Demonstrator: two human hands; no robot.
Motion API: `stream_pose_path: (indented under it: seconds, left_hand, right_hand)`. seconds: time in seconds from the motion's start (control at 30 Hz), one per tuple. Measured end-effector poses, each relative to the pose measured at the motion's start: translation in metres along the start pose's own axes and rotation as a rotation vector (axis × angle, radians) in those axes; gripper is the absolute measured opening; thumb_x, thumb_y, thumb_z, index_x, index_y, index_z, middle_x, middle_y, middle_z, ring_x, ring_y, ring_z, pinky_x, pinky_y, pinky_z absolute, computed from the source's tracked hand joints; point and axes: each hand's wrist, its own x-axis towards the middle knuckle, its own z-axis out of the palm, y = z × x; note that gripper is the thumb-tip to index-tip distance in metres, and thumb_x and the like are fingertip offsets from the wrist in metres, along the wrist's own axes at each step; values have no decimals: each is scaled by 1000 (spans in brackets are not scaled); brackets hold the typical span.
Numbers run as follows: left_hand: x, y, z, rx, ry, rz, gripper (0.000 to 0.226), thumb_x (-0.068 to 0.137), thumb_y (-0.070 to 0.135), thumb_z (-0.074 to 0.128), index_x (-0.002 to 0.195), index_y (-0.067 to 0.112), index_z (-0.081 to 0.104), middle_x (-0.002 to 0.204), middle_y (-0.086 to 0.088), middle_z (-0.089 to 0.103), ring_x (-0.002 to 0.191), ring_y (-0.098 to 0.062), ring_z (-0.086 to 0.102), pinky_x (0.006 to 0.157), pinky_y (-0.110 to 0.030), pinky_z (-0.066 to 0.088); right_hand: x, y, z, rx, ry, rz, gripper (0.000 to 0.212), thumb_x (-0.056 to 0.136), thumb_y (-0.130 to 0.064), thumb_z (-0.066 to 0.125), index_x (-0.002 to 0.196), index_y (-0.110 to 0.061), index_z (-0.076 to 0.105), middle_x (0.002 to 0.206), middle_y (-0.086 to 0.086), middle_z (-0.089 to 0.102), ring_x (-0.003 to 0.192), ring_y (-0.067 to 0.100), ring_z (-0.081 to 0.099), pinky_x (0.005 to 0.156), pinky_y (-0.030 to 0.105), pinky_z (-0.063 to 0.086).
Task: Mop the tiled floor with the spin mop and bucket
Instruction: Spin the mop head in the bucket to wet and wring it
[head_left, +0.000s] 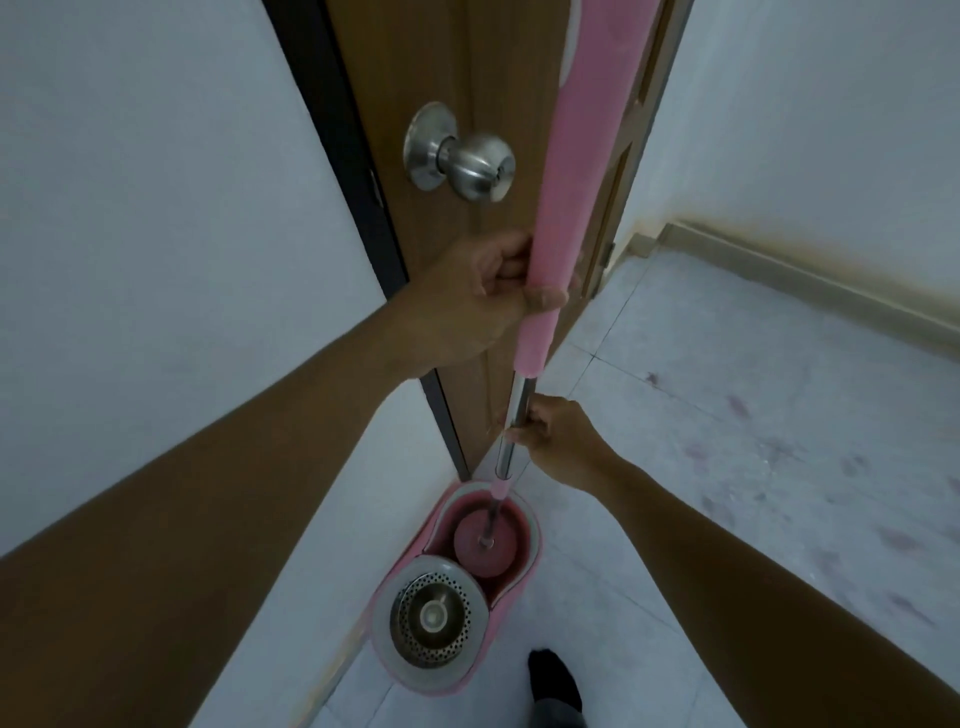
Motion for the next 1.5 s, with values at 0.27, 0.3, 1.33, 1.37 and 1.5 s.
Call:
stream_pose_path:
  seconds: [0.27,0.3,1.33,1.37,1.5]
  left_hand:
    - [9,-29,7,-2,133,28,42,90,6,68,130,5,55,111,-1,71,106,-11,69,82,-16,54]
    - [10,-34,8,2,140,31,42,90,7,68,130,6,55,111,0,71,105,-10,69,82,-16,54]
    - [15,-101,41,96,228,-107,47,88,10,70,132,4,53,123,-10,67,112,-17,67,90,-15,52]
    - [13,-93,41,99,233,-96,47,88,10,70,132,3,53,122,-9,67,110,-16,67,89,-14,52]
    - [1,-55,36,113,207,-61,45,89,9,69,131,4,54,119,-6,68,106,-14,68,92,-18,54]
  right_hand:
    - [13,22,25,-22,130,-118,14,93,-3,55,90,-16,57,98,0,72,76,-2,66,58,5,48]
    - [16,26,27,-20,134,-117,12,93,-2,55,90,-14,58,98,0,72,77,0,66,60,6,49]
    - [44,77,49,-45,-60,257,27,95,-31,57,117,-18,63,99,1,69,67,-2,58,48,7,39]
    - [39,70,46,-30,-43,247,26,95,-31,56,117,-17,63,95,1,69,64,-3,59,45,6,39]
    - [14,36,30,-15,-6,174,23,95,-25,58,114,-15,66,86,-1,70,60,-4,61,45,2,40]
